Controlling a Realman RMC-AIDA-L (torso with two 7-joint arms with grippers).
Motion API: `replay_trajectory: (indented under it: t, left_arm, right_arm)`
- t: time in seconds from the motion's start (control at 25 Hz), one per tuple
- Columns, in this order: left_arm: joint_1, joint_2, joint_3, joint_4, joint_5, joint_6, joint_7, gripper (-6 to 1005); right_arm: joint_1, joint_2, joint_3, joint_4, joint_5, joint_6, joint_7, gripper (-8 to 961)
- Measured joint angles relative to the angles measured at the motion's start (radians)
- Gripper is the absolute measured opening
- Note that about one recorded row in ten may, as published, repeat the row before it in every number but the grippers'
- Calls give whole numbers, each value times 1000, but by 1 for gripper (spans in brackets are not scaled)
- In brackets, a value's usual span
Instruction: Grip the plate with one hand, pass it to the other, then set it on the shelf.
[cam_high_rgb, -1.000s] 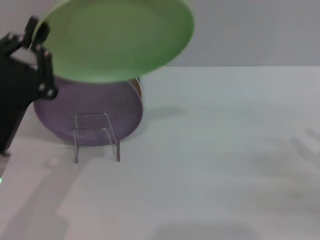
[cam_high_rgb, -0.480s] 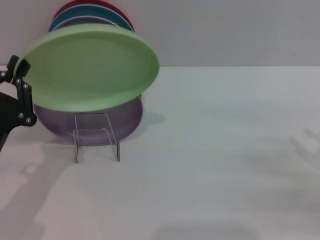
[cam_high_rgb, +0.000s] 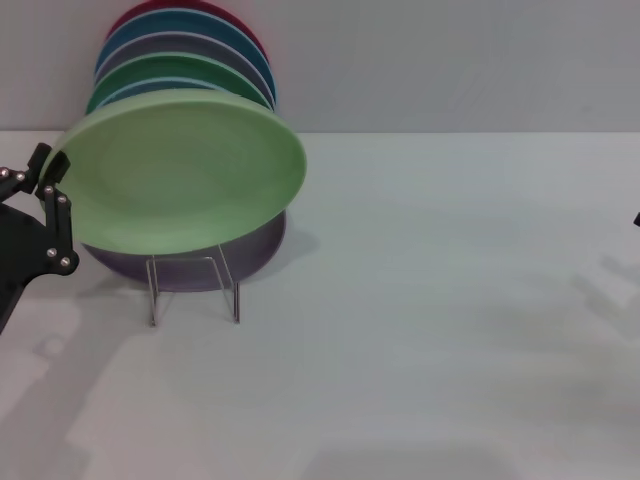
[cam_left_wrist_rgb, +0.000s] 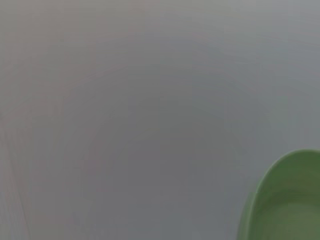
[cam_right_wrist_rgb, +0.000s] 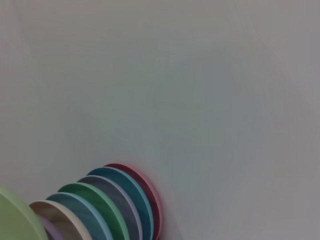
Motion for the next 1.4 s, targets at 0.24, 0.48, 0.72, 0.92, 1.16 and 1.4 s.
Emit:
replay_trajectory:
  t: [0.24,0.48,0.72,0.92,1.16,1.4]
  left_arm:
    - [3,-3,0,2,0,-41,40,58]
    - [1,-6,7,2,0,-73,6,59]
    - [-3,-11,22,-7,0,-128,27,128]
    - [-5,-11,20,-14,0,-150,46,242]
    - [9,-13,25,-33,0,-140,71,426]
    - [80,-17,9,-108,-11,-129,76,649]
  right_arm:
    - [0,1,-2,0,1,6,0,627]
    - [-3,1,-2,0,1,27,-2,627]
    - [-5,1,-1,1,1,29,-2,627]
    - [-3,1,-2,1,1,30,-2,627]
    - [0,0,-2,3,1,30,-2,627]
    - [-2,0,-2,1,0,28,-17,627]
